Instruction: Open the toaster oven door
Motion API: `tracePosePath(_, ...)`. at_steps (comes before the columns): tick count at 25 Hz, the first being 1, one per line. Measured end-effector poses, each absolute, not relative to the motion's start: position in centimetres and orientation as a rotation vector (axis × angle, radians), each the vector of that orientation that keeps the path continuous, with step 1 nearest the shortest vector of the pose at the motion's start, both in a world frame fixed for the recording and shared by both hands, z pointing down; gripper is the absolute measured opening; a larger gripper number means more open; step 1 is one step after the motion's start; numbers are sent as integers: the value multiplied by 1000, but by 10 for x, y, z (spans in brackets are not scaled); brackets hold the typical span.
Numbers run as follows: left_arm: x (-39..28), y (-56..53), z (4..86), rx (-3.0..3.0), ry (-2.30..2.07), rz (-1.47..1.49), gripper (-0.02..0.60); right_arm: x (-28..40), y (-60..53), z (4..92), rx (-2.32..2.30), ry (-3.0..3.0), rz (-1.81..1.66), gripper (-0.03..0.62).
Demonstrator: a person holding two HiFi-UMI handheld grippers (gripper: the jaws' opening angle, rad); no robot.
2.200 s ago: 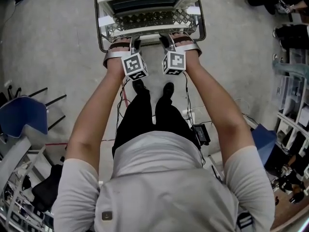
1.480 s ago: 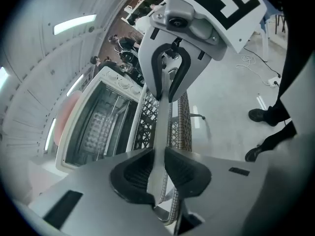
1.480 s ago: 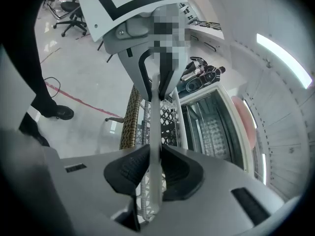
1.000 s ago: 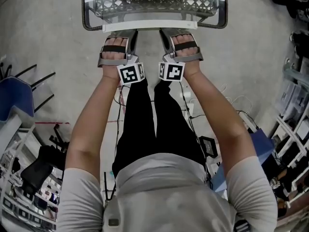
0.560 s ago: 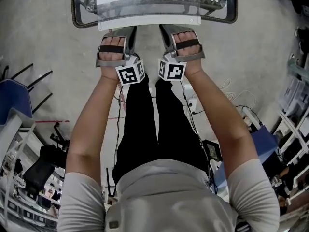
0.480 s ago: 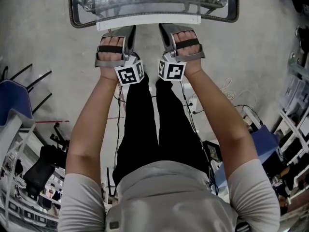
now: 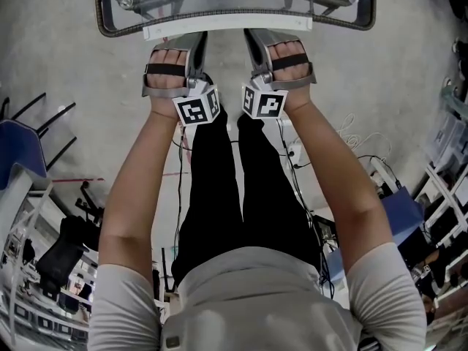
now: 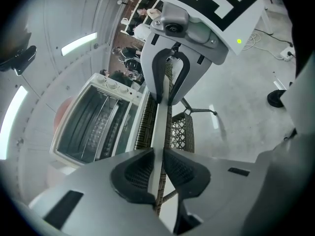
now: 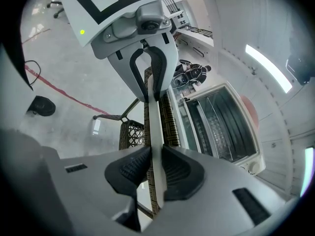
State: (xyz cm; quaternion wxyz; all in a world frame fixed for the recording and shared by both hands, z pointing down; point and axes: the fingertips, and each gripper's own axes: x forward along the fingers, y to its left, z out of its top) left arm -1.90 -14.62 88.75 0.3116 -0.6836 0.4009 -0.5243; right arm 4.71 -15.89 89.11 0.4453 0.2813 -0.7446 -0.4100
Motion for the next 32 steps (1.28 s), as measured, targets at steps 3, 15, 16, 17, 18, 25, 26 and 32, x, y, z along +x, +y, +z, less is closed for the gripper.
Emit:
tracePosePath(3, -19, -145, 888, -1822, 1054, -1393, 78, 47, -159, 891, 699, -1848, -991, 69)
tracePosePath(15, -20, -135, 859, -2101, 1193, -1417, 77, 60, -148, 854, 688, -1979, -705, 34)
tracePosePath(16, -20, -134, 854, -2128, 1208, -1411, 75, 60, -147, 848, 680, -1997, -685, 30)
tracePosePath(17, -20, -134, 848, -2150, 1224, -1404, 70, 61, -145, 842, 668, -2015, -663, 26)
tracePosePath(18, -21, -133, 842, -2168, 1241, -1398, 67, 62, -143, 836, 658, -2031, -640, 25)
tracePosePath(25, -24, -128, 779, -2256, 1360, -1342, 23, 77, -137, 775, 677, -2134, -402, 20)
tracePosePath(26, -24, -126, 768, -2274, 1376, -1336, 17, 79, -133, 764, 668, -2161, -350, 18)
tracePosePath(32, -32, -127, 692, -2392, 1531, -1220, 15, 81, -130, 675, 689, -2303, -189, 18)
